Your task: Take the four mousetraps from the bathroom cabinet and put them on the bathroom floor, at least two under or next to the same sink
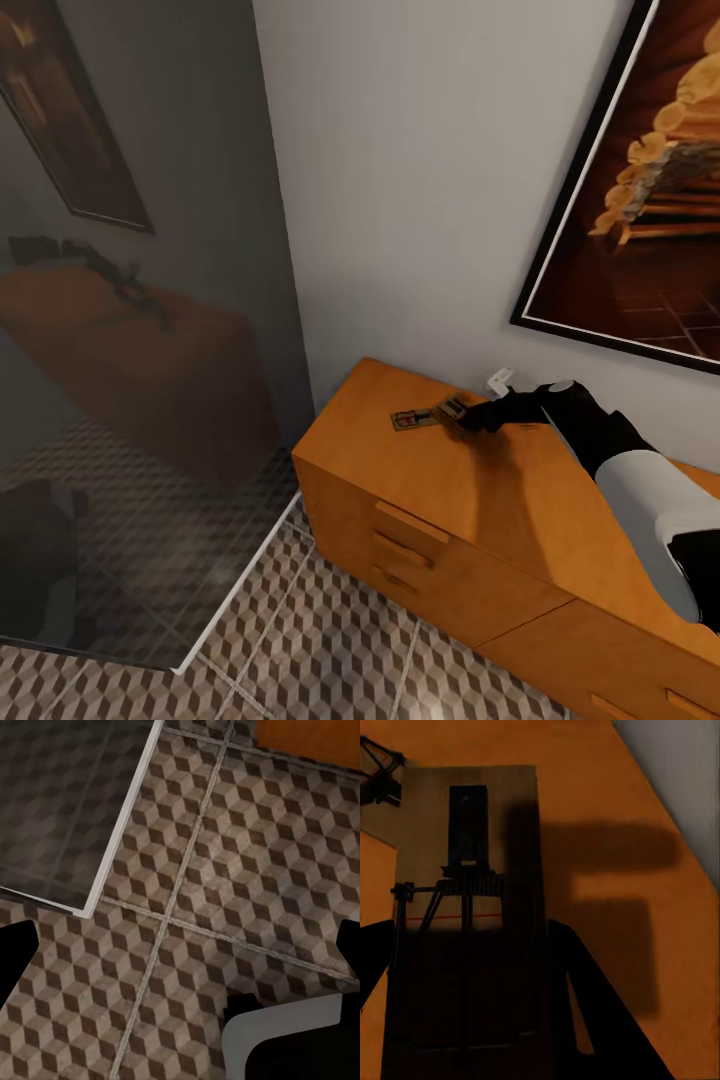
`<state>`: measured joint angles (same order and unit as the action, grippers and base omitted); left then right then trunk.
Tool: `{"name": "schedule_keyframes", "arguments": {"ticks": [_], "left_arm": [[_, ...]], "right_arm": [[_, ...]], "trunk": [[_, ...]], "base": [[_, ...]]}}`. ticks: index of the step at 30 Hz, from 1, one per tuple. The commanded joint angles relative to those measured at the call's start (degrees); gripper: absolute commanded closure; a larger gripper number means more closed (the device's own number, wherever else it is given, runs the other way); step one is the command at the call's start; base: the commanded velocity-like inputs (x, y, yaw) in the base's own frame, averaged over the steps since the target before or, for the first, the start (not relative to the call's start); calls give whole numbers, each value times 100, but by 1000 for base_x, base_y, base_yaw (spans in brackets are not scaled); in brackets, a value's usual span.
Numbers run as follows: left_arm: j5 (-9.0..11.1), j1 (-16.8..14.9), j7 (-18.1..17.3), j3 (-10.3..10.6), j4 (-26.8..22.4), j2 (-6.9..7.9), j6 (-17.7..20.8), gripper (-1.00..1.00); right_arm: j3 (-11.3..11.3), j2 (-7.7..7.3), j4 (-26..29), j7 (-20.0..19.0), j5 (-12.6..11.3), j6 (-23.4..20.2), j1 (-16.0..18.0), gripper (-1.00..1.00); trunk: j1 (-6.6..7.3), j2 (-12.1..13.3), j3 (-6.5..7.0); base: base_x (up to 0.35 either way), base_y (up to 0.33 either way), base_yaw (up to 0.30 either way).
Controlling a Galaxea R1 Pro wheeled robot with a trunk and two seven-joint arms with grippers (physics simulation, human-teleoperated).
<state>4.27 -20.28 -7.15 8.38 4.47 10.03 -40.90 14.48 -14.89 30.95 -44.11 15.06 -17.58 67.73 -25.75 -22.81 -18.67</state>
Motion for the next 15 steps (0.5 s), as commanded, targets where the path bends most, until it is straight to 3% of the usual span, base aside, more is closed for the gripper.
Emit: {"name": "schedule_keyframes", "arguments": {"ticks": [1, 11, 15], "left_arm": [[47, -11, -32, 32, 22, -1, -32, -100], [47, -11, -32, 32, 19, -1, -32, -100], [47, -11, -32, 32, 24, -1, -32, -100]], "right_arm": [[14, -5, 104, -25, 6, -109, 3, 100], [3, 0, 612, -28, -6, -517, 3, 100], [12, -5, 820, -28, -11, -745, 3, 100]], "trunk": [[-3, -11, -10], [-3, -11, -10], [-3, -11, -10]], "base": [[0, 0, 0], [-3, 0, 0], [-210, 0, 0]]}}
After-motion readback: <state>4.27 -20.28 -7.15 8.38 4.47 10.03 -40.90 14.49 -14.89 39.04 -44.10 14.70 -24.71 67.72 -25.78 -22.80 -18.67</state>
